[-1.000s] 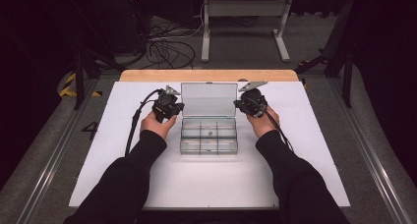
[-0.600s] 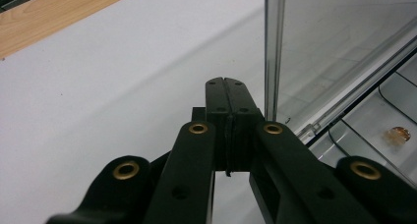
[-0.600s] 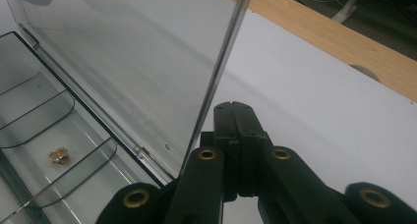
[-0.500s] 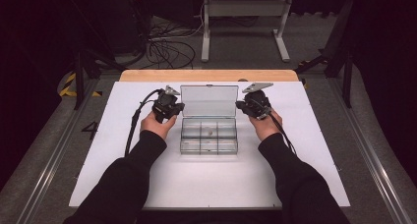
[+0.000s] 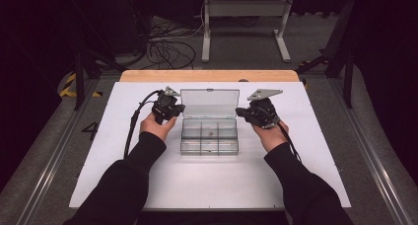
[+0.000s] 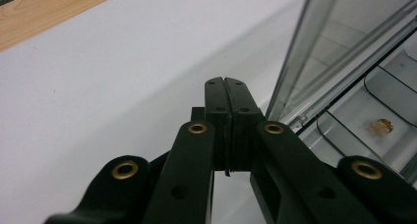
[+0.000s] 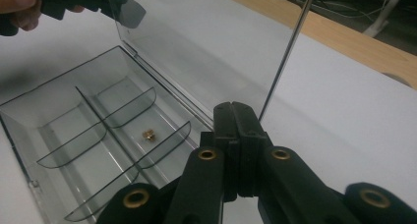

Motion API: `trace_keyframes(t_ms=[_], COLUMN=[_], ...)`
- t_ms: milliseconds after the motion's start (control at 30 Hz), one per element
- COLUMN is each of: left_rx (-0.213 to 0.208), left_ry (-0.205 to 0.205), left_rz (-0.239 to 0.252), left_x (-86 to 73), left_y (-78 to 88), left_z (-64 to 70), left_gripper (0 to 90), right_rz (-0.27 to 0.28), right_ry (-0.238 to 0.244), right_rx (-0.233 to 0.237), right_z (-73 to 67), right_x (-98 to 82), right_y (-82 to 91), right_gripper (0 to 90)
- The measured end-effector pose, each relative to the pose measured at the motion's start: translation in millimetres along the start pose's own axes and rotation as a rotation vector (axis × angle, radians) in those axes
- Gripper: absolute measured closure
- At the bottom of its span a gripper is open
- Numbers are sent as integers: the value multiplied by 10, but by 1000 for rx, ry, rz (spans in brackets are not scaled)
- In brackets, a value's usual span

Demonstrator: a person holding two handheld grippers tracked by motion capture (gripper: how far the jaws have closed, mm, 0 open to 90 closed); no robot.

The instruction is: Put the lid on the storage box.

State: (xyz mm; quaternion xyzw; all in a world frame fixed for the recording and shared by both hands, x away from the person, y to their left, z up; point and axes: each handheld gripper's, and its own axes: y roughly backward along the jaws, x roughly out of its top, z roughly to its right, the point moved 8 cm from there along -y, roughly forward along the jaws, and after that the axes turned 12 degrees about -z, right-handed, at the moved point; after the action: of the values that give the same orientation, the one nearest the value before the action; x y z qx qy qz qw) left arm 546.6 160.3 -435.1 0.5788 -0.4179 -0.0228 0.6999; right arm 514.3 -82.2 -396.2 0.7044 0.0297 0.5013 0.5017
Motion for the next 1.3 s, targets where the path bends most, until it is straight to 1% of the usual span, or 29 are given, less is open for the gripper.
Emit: trace_keyframes(t_ms=[67, 100, 167, 200, 233, 333, 400, 500, 533, 600, 667, 700, 767, 933, 967, 1000, 1033, 1067, 1167, 1233, 1300], left_rx=[-8, -3, -19, -10, -11, -17, -20, -5, -6, -12, -17, -27, -35, -68, -81, -82, -93, -99, -131, -134, -128], left_ry=[-4, -14, -21, -24, -27, -27, -22, -26, -26, -21, -15, -11, -17, -36, -32, -41, -35, -41, -43, -57, -75], left_rz=[1, 2, -7, -10, -6, -9, -7, -6, -10, -19, -12, -11, -10, -22, -22, -22, -20, -23, -11, -1, -4], left_x=[-7, -10, -35, -49, -59, -101, -126, -168, -187, -225, -254, -271, -305, -390, -408, -426, -444, -465, -513, -542, -574], left_y=[14, 21, 36, 49, 55, 87, 111, 155, 171, 217, 271, 297, 343, 451, 473, 496, 513, 534, 583, 621, 654], left_z=[13, 8, 18, 11, 10, 3, 4, -14, -16, -22, -23, -12, 5, 92, 119, 131, 159, 178, 263, 324, 387], left_gripper=[877, 865, 832, 826, 822, 812, 809, 802, 801, 801, 802, 803, 802, 800, 799, 799, 799, 799, 799, 802, 804], right_rz=[4, 4, 7, 7, 6, -1, 0, 1, 2, 1, 0, 0, 0, -3, -2, -3, -2, -2, 0, -5, -9], right_ry=[-1, -1, 1, 3, 1, 11, 6, 14, 17, 22, 26, 24, 29, 39, 43, 44, 46, 46, 48, 54, 61], right_rx=[8, 9, 14, 24, 23, 21, 30, 38, 38, 39, 44, 44, 48, 54, 55, 56, 57, 58, 69, 64, 62], right_z=[-15, -20, -33, -46, -56, -74, -89, -121, -130, -149, -169, -178, -196, -246, -256, -266, -275, -281, -303, -318, -337], right_x=[2, -1, -7, -12, -20, -49, -58, -65, -67, -75, -87, -93, -108, -139, -145, -150, -156, -164, -188, -210, -231], right_y=[17, 26, 48, 57, 65, 80, 92, 113, 119, 130, 139, 142, 146, 154, 158, 162, 165, 168, 166, 164, 167], right_gripper=[900, 900, 900, 900, 900, 900, 900, 900, 900, 900, 900, 900, 900, 900, 900, 900, 900, 900, 900, 900, 900])
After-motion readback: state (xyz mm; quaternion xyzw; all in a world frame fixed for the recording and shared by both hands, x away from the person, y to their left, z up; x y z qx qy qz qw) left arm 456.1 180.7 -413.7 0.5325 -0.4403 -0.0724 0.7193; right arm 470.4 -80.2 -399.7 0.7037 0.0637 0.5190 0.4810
